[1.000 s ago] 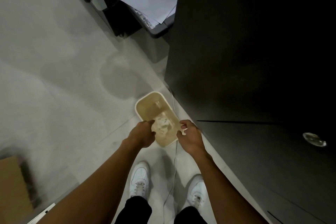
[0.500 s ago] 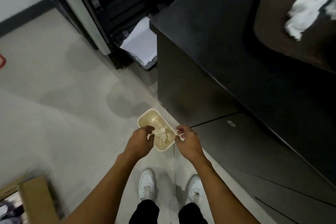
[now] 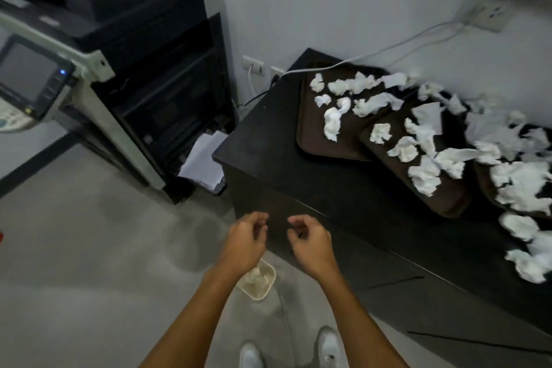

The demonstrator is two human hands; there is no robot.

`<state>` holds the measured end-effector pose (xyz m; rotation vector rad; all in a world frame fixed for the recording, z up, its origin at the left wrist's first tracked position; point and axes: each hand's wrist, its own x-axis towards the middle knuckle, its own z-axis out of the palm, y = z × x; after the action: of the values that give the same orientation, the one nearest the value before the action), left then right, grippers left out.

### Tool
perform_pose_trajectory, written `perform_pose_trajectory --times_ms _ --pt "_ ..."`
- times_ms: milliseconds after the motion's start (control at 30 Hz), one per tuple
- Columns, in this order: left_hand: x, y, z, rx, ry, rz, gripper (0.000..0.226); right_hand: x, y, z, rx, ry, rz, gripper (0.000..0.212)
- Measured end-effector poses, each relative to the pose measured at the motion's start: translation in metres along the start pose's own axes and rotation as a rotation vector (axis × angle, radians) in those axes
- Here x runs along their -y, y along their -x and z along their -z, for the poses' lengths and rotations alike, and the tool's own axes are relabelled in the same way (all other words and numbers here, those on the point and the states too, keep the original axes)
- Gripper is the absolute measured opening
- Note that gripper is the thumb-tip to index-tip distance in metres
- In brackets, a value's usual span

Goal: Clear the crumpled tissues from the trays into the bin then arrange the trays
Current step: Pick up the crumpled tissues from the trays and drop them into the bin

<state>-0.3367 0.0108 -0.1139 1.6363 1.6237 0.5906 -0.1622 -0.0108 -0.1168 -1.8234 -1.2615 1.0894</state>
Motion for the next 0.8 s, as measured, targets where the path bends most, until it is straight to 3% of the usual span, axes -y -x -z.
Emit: perform_pose_trajectory --times_ms 333,800 --pt "-0.134 -0.010 0.003 0.070 0.000 -0.301 0.031 0.059 0.032 0.122 -0.234 -0.069 0.152 0.020" --pt "-0.297 0.007 -0.132 0.256 0.075 -0.509 0.028 0.007 0.079 0.323 -0.532 -0.044 0.138 0.020"
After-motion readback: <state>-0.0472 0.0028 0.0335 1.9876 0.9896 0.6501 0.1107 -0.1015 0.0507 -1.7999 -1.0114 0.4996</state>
